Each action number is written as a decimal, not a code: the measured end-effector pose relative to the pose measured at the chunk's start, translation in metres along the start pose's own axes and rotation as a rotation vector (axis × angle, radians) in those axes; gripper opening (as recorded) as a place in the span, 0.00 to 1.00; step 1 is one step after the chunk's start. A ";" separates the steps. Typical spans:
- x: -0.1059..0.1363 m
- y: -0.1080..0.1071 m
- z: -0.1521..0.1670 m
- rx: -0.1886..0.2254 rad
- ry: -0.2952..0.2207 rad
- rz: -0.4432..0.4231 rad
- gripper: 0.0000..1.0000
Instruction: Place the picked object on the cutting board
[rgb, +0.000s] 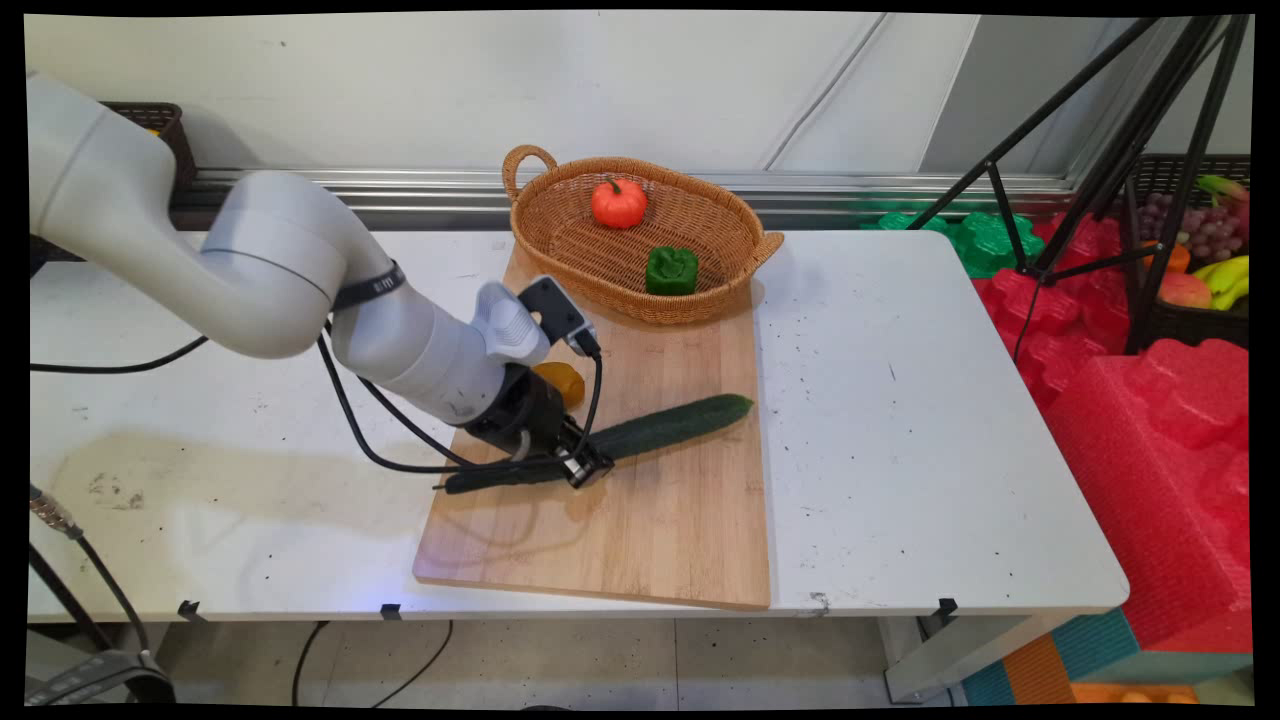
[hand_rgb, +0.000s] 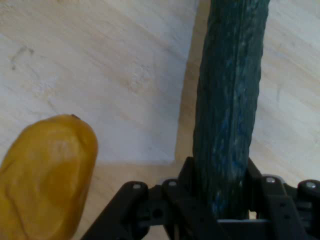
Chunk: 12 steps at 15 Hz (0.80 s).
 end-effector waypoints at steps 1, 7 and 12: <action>-0.002 0.000 0.004 -0.004 -0.003 0.003 0.00; -0.010 0.002 0.013 -0.018 -0.008 0.022 1.00; -0.014 0.004 0.010 -0.023 0.005 0.041 1.00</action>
